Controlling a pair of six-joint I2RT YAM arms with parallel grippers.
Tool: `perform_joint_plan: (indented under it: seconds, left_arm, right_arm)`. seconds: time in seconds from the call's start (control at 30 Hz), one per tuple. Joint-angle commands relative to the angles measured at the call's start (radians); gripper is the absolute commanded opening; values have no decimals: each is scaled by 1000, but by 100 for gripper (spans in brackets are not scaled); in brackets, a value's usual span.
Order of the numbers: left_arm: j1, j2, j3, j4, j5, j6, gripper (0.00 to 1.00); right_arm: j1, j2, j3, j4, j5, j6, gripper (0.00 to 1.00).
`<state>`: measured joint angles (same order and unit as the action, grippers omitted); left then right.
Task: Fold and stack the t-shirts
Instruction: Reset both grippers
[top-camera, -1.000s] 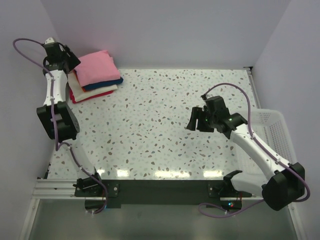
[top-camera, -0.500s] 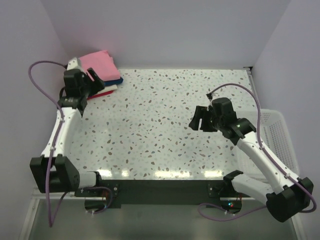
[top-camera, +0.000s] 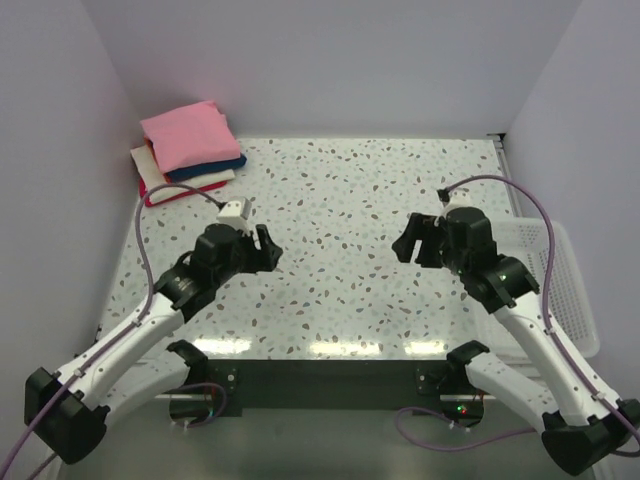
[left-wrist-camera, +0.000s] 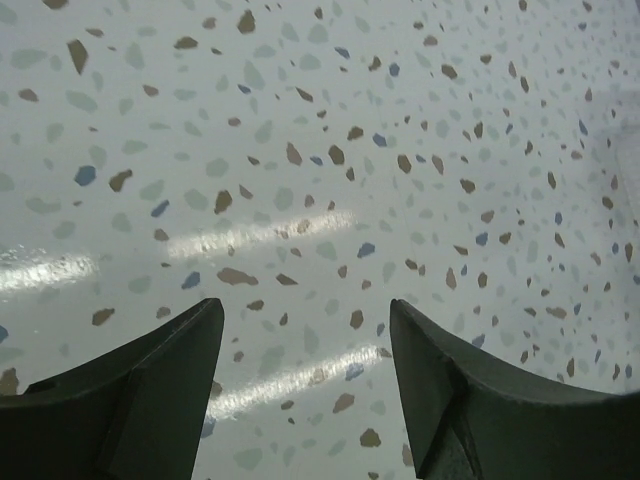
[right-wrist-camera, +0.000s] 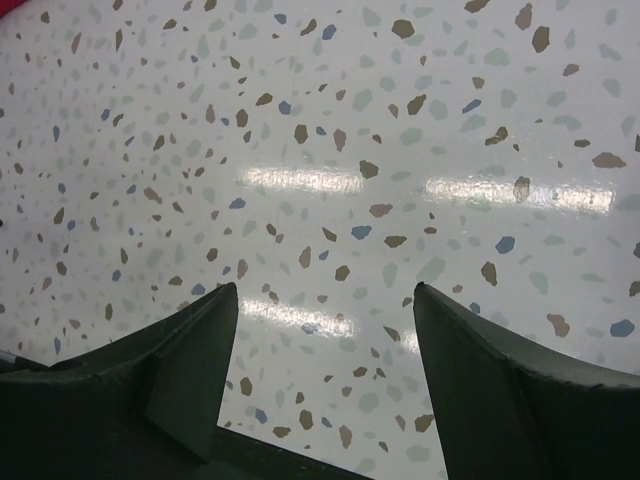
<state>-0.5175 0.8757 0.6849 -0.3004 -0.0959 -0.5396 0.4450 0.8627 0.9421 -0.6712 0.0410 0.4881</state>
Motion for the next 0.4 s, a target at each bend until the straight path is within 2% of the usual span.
perform_joint_plan:
  seconds: [0.0,0.1,0.37]
  left_arm:
    - [-145,14,-39,53,-93,-46,72]
    - [-194,38,-28,64,-110,-37,73]
    - [-196,75,71,80,-7,33,74]
  right_arm:
    - [4,-45,-28,2,72,3,75]
    - [4,-56,-40,10,88,20,74]
    - [4,-64,-46,61,163,38,74]
